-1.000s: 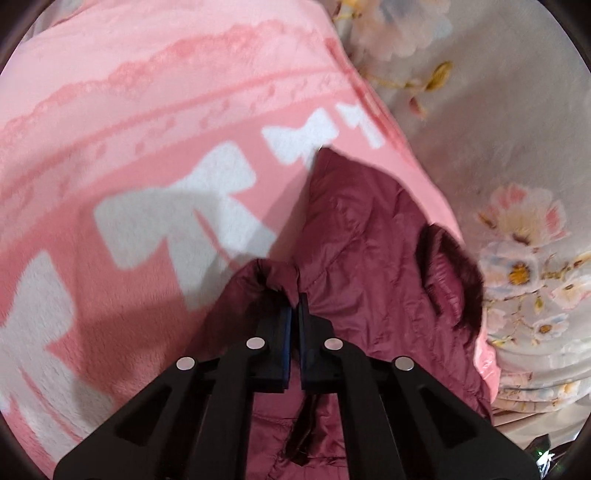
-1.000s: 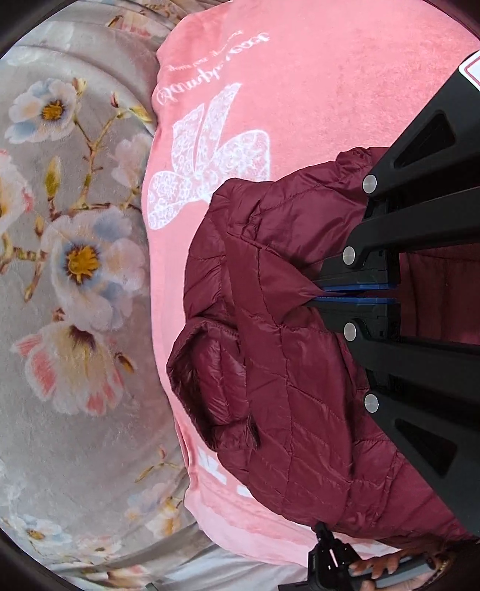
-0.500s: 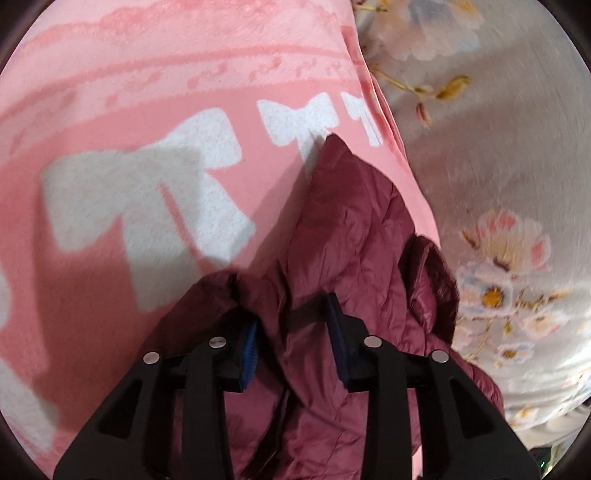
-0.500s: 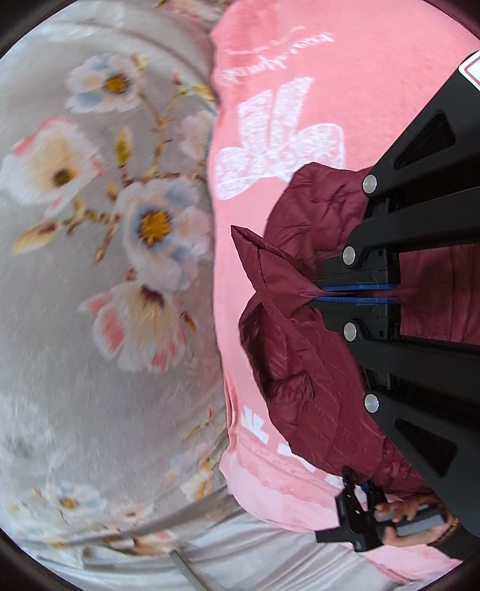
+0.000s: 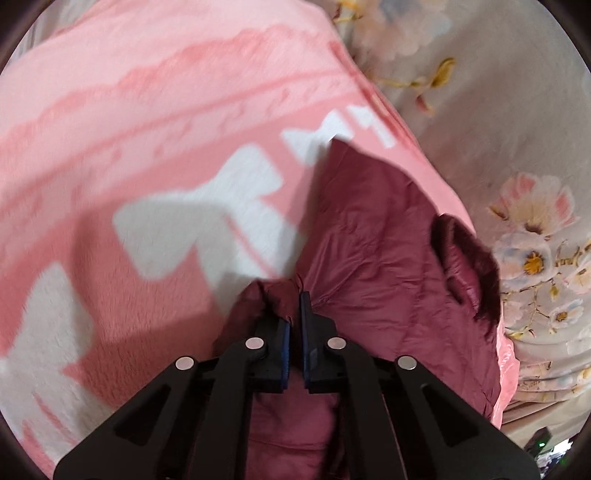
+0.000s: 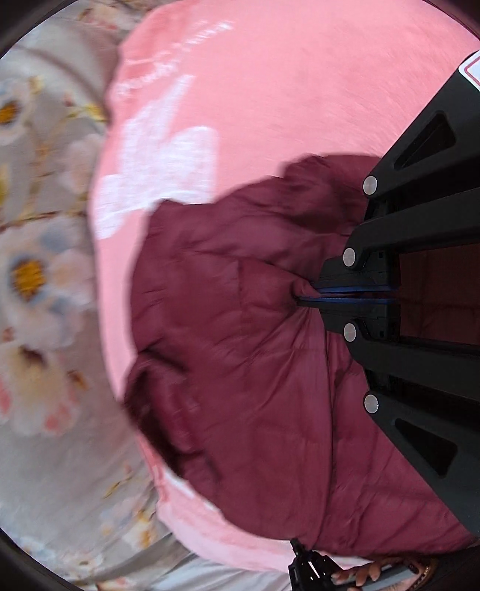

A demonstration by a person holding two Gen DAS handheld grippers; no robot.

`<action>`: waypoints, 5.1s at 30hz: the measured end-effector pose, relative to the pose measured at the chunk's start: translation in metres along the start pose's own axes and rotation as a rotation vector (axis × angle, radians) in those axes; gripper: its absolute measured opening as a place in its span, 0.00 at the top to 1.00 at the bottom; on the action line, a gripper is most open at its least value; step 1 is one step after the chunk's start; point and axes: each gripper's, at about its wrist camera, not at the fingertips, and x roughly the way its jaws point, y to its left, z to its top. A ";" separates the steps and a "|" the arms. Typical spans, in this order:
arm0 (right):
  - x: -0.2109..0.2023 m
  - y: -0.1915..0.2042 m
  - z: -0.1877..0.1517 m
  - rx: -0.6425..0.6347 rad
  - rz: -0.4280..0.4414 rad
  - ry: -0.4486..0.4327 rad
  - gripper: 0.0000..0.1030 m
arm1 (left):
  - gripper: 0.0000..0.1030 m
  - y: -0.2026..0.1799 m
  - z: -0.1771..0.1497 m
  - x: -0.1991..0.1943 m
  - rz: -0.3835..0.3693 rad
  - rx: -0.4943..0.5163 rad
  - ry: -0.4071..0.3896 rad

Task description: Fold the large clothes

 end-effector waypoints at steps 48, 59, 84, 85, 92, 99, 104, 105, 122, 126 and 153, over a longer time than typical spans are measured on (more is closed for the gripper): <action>0.016 0.081 -0.012 -0.114 0.115 0.041 0.94 | 0.46 -0.139 -0.091 0.019 0.167 0.552 0.011; 0.017 0.078 -0.017 -0.117 0.113 -0.001 0.94 | 0.44 -0.143 -0.109 0.024 0.218 0.626 -0.058; 0.052 0.034 0.089 0.296 0.462 0.041 0.60 | 0.31 -0.191 0.001 0.063 -0.235 0.200 0.186; 0.063 0.033 0.091 0.324 0.470 0.059 0.60 | 0.32 -0.191 0.002 0.078 -0.235 0.175 0.224; 0.073 0.049 0.103 0.208 0.427 0.056 0.92 | 0.88 -0.181 -0.003 0.100 -0.240 0.128 0.285; 0.084 0.056 0.085 0.007 0.231 0.049 0.92 | 0.91 -0.174 -0.020 0.100 -0.166 0.283 0.236; 0.091 0.060 0.077 -0.030 0.193 0.021 0.95 | 0.90 -0.182 -0.038 0.098 -0.118 0.435 0.156; 0.092 0.061 0.075 -0.037 0.186 0.016 0.95 | 0.90 -0.184 -0.041 0.098 -0.108 0.459 0.145; 0.096 0.058 0.074 -0.036 0.200 0.011 0.96 | 0.89 -0.201 -0.052 0.099 -0.026 0.568 0.075; 0.084 0.048 0.072 -0.004 0.225 0.054 0.94 | 0.86 -0.189 -0.045 0.083 -0.078 0.510 0.123; 0.127 0.074 0.152 -0.139 0.079 -0.024 0.97 | 0.92 -0.220 0.016 0.152 -0.069 0.433 0.200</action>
